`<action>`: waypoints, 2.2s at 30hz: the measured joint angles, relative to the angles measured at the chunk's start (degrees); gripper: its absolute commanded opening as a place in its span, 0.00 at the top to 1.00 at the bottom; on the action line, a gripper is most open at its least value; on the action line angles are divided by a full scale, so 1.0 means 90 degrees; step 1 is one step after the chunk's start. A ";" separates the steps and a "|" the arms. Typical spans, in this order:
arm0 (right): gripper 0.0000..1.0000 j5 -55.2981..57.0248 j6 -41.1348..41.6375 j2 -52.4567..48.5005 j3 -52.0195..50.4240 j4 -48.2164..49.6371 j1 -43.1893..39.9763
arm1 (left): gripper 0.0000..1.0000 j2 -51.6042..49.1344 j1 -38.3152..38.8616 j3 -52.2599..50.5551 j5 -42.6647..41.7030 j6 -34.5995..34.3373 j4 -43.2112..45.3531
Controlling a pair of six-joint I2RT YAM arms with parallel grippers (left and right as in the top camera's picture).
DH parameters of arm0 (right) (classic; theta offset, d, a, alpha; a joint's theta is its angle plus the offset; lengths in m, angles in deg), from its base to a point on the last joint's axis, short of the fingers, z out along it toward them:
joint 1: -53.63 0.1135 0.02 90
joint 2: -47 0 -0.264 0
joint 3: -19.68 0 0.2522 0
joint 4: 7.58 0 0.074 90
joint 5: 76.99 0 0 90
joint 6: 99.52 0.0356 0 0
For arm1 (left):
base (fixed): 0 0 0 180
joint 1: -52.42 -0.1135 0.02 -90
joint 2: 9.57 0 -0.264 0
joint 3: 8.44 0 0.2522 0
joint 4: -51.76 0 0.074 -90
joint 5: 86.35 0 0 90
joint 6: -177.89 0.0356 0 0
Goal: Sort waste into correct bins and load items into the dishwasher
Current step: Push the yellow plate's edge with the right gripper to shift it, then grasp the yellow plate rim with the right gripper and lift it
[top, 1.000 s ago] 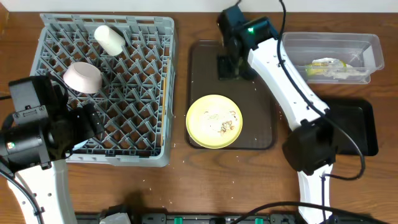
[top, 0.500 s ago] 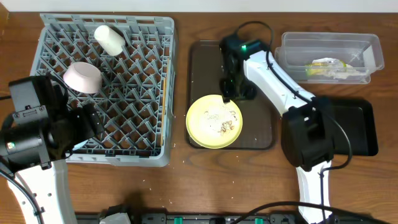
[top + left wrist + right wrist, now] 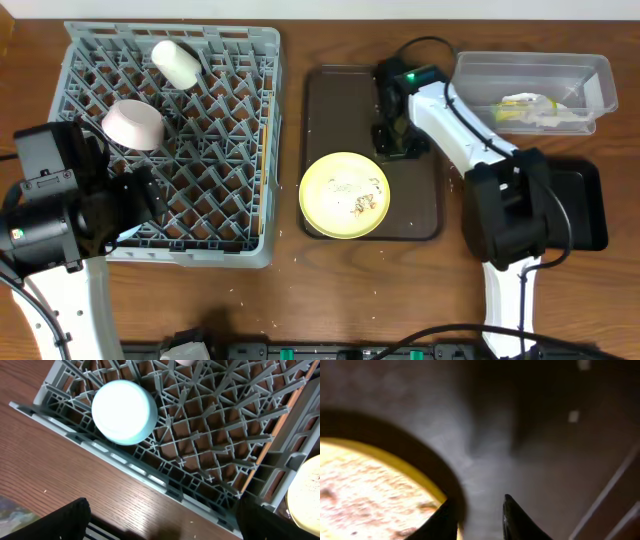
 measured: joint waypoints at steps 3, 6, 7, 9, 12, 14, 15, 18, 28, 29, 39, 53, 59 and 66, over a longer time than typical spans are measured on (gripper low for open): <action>0.79 -0.0129 0.0005 0.0000 0.0000 0.0017 -0.0080 | 0.06 0.0000 0.0002 0.0000 0.0000 0.0002 0.0000; 0.73 -0.0580 -0.0165 0.0000 0.0000 0.0068 -0.0085 | 0.06 0.0000 0.0002 0.0000 0.0000 0.0000 0.0000; 0.71 -0.0784 -0.0282 0.0000 0.0000 0.0083 -0.0083 | 0.06 0.0000 0.0000 0.0000 0.0000 0.0000 0.0000; 0.64 -0.1081 -0.0435 0.0000 0.0000 0.0070 -0.0078 | 0.06 0.0000 0.0000 0.0000 0.0000 0.0000 0.0000; 0.57 -0.1348 -0.0678 0.0000 -0.0002 0.0032 -0.0066 | 0.06 0.0000 0.0000 0.0000 0.0000 0.0000 0.0000; 0.58 -0.1379 -0.0782 0.0000 -0.0019 0.0024 -0.0046 | 0.06 0.0000 0.0000 0.0000 0.0000 0.0002 0.0000; 0.58 -0.1375 -0.0816 0.0000 -0.0046 0.0032 -0.0034 | 0.06 0.0000 0.0002 0.0000 0.0000 0.0000 0.0000; 0.57 -0.1287 -0.0874 0.0000 -0.0175 0.0068 0.0007 | 0.06 0.0000 0.0002 0.0000 0.0000 0.0000 0.0000; 0.76 -0.0573 -0.0658 0.0000 -0.0590 0.0228 0.0029 | 0.06 0.0000 0.0000 0.0000 0.0000 0.0002 0.0000; 0.76 -0.0461 -0.0607 0.0000 -0.0590 0.0231 0.0029 | 0.06 0.0000 0.0002 0.0000 0.0000 0.0000 0.0000; 0.67 0.0129 -0.0347 0.0000 -0.0418 -0.0024 -0.0306 | 0.06 0.0000 0.0000 0.0000 -0.0002 0.0000 0.0000; 0.69 -0.0784 -0.0306 0.0000 0.1897 -0.1112 -0.0481 | 0.06 0.0000 0.0000 0.0000 0.0000 0.0000 0.0000; 0.66 -0.0882 0.0223 0.0000 0.1940 -0.0976 0.0452 | 0.06 0.0000 0.0000 0.0000 0.0000 0.0002 0.0000; 0.61 0.0427 0.1600 0.0000 0.1484 -0.0408 0.1870 | 0.06 0.0000 0.0000 0.0000 0.0000 0.0002 0.0002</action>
